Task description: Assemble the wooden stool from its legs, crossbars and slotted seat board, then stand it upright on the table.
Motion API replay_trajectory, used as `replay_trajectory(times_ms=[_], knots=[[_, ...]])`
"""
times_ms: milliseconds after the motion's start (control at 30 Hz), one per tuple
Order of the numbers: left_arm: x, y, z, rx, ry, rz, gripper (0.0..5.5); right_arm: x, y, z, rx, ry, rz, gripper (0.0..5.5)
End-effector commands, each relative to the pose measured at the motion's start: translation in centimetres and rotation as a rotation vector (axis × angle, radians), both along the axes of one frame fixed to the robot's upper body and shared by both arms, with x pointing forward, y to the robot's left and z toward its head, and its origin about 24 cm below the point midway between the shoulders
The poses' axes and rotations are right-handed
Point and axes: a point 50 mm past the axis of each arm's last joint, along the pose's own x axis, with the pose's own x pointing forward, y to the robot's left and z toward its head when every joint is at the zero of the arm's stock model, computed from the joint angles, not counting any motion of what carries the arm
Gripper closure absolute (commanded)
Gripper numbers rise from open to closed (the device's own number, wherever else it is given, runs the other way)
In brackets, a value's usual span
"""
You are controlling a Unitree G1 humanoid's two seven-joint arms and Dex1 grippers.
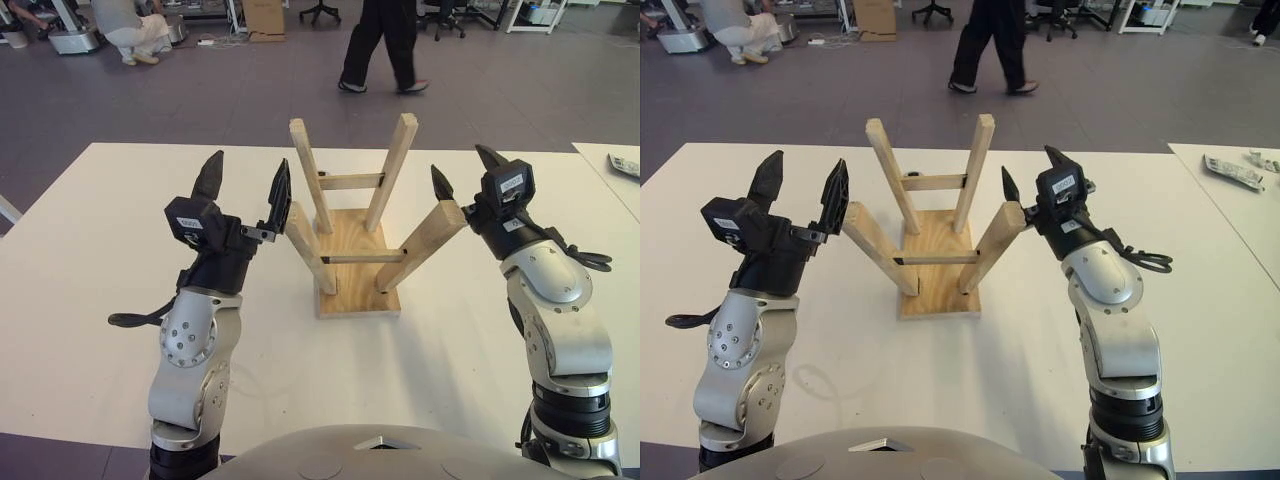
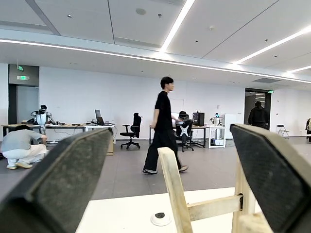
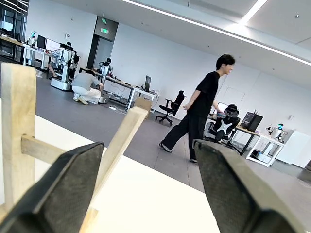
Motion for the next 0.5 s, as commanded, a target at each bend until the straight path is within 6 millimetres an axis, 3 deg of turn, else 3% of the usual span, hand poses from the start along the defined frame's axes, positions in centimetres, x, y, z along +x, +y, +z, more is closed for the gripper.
replay_trajectory(times_ms=[33, 133, 267, 367, 400, 500], knots=[[-1.3, 3.8, 0.1, 0.024, -0.021, 0.271, 1.04, -1.1, -2.9, -1.0, 0.031, 0.007, -0.240, 2.06], [-1.8, 4.9, -0.8, 0.043, 0.043, 0.352, 1.04, -2.3, -3.7, -1.0, 0.056, -0.041, -0.370, 2.06], [-1.6, 3.4, -2.5, 0.026, 0.175, 0.255, 1.04, -3.6, -1.8, -0.5, 0.089, -0.097, -0.313, 2.06], [-1.0, -2.8, -4.0, 0.093, 0.281, -0.258, 1.04, -4.9, 4.6, 0.1, 0.117, -0.105, 0.146, 2.06], [-1.2, -3.9, -4.2, 0.113, 0.293, -0.373, 1.04, -5.4, 5.7, 0.4, 0.120, -0.113, 0.227, 2.06], [-1.1, -4.0, -4.5, 0.184, 0.283, -0.457, 1.04, -5.1, 5.7, 0.4, 0.093, -0.119, 0.231, 2.06]])
